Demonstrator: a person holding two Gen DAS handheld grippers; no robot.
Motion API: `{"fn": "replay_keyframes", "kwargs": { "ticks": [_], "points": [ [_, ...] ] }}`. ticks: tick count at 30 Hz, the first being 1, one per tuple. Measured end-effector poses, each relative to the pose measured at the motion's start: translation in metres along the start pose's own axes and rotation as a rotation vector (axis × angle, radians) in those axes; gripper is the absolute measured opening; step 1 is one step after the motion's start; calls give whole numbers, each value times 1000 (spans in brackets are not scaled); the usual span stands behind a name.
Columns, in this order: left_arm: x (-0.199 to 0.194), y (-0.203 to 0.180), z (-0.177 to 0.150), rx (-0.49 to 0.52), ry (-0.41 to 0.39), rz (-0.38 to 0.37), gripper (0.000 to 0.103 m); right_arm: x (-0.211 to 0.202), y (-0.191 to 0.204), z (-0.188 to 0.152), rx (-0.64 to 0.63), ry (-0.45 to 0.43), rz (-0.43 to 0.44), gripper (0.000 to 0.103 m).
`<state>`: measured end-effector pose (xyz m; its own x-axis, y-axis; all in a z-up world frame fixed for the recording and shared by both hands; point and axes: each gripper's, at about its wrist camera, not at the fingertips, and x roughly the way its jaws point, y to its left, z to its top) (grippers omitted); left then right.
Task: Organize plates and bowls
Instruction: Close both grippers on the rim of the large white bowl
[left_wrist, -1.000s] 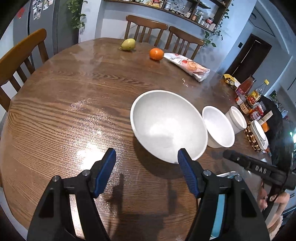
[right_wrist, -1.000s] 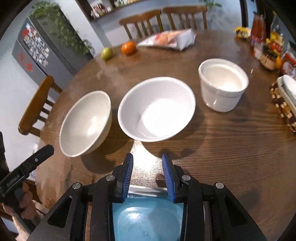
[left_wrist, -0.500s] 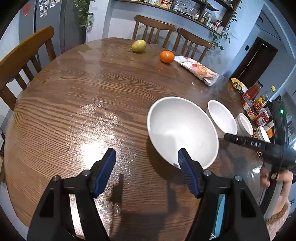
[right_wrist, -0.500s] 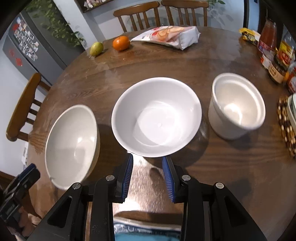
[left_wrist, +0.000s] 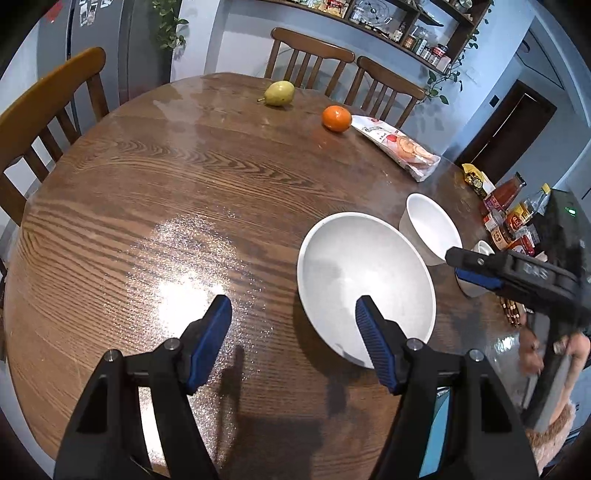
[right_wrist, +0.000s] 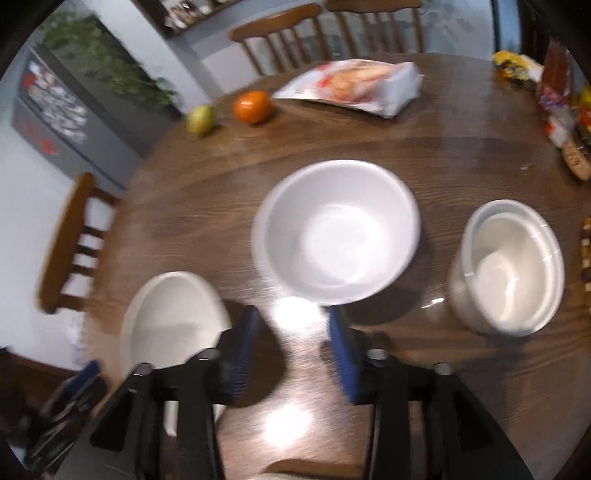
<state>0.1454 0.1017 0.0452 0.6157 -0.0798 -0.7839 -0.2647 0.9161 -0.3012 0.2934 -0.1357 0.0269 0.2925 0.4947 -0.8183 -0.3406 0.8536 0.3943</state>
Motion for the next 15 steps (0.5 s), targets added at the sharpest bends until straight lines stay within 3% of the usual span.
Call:
{"fn": "replay_keyframes", "kwargs": {
  "ticks": [5,9,12,15],
  "points": [
    [12,-4,1,14,25,-15,69,5,28,-12,-68,16,40,63],
    [22,-6,2,11,40,-25,67,20,40,-14,-111,41,11,63],
    [26,-7,2,21,33,-3,55,33,40,-13,-112,51,8,62],
    [33,-7,2,24,52,-22,54,42,38,-14,-111,63,4,51]
  ]
}}
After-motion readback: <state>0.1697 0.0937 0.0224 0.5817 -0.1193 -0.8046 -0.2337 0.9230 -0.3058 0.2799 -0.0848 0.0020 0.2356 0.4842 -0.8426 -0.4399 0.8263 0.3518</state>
